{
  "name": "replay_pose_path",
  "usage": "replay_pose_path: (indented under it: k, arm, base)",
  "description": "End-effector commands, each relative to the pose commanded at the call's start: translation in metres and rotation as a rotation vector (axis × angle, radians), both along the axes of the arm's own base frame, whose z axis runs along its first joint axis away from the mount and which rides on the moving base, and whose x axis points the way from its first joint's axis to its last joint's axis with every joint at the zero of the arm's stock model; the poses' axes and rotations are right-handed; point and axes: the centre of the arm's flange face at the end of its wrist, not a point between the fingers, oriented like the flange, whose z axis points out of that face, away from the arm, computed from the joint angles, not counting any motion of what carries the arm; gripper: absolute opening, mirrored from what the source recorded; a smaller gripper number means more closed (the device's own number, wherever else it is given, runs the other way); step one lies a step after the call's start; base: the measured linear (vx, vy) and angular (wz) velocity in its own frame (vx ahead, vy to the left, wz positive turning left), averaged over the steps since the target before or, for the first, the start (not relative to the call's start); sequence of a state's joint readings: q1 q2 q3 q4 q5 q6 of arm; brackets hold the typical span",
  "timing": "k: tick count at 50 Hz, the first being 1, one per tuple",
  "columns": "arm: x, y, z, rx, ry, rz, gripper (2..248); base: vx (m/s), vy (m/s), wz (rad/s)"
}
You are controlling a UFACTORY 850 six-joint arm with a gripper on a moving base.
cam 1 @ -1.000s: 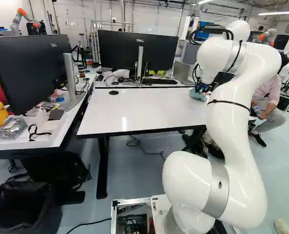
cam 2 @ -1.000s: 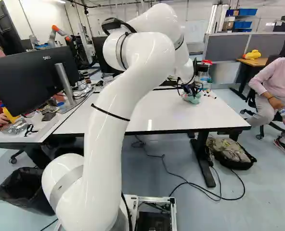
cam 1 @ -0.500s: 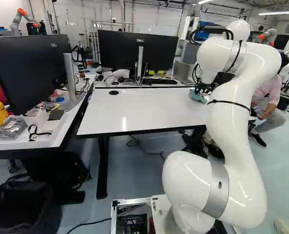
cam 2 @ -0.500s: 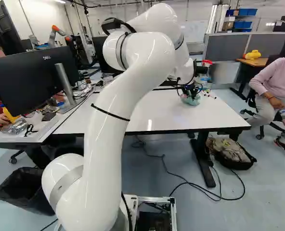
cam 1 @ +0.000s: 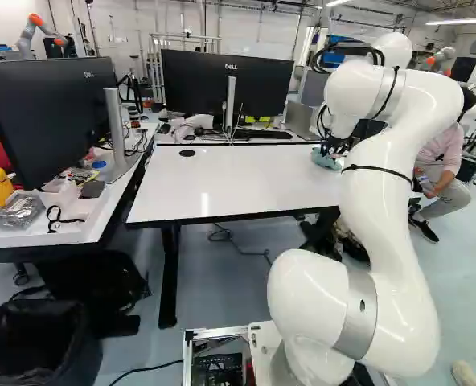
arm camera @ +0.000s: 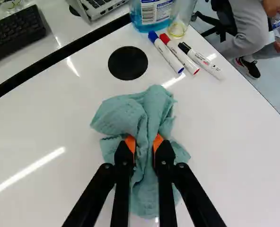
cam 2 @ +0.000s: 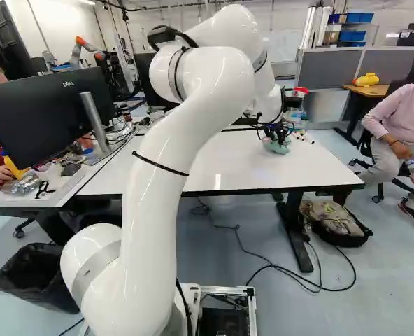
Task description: Clean the table with the green towel
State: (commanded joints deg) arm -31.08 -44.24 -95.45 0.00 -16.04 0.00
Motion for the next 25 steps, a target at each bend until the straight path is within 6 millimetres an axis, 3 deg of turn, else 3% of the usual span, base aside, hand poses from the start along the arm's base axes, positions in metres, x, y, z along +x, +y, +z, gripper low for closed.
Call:
replay_pose_path:
  k: [25]
  arm:
    - [0.01, 0.009, -0.001, -0.003, -0.004, 0.018, 59]
  base:
    - [0.0, 0.0, 0.0]
